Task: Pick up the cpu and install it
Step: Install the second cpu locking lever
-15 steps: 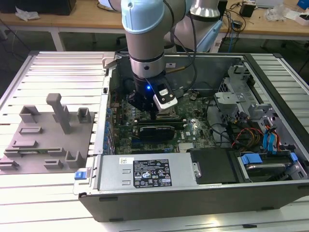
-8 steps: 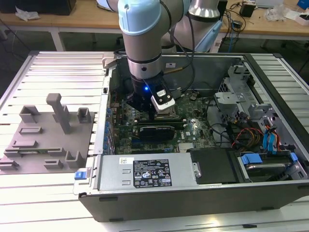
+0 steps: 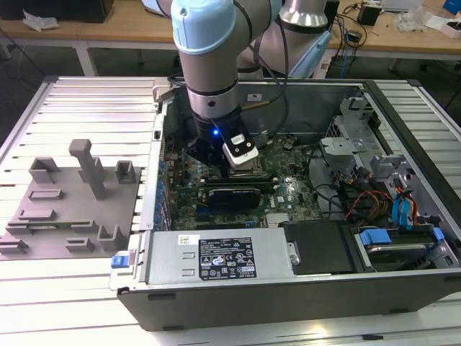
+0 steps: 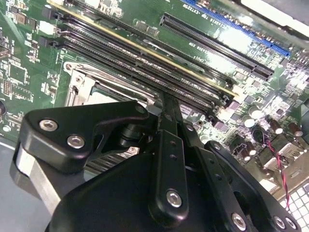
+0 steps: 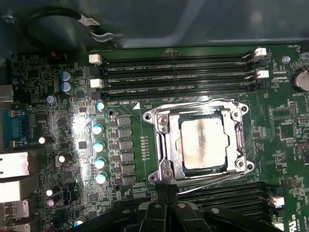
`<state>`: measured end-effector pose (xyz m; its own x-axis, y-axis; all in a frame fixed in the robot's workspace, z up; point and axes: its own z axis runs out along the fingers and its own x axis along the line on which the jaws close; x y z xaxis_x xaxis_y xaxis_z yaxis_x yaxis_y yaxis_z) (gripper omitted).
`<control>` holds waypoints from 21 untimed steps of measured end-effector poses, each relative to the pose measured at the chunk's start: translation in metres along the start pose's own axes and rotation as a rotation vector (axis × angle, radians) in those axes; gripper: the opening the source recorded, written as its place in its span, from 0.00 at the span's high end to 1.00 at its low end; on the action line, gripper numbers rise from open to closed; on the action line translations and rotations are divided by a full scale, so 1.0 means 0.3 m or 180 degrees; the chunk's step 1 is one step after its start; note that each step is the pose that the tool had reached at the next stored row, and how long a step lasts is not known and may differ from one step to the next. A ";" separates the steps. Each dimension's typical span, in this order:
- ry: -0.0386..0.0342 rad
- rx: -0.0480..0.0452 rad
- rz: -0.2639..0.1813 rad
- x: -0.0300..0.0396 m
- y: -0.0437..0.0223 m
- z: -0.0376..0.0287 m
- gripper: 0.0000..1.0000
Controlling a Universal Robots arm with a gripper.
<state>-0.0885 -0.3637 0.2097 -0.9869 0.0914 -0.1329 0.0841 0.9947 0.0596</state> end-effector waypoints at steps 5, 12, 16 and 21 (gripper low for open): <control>-0.0008 -0.0059 0.0008 0.001 -0.008 0.000 0.89; -0.0006 -0.0089 0.0012 -0.001 -0.028 0.001 0.89; -0.0005 -0.0115 0.0016 0.000 -0.029 0.002 0.89; -0.0007 -0.0143 0.0019 0.003 -0.030 0.006 0.89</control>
<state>-0.0900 -0.3724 0.2072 -0.9861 0.0976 -0.1345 0.0837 0.9910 0.1048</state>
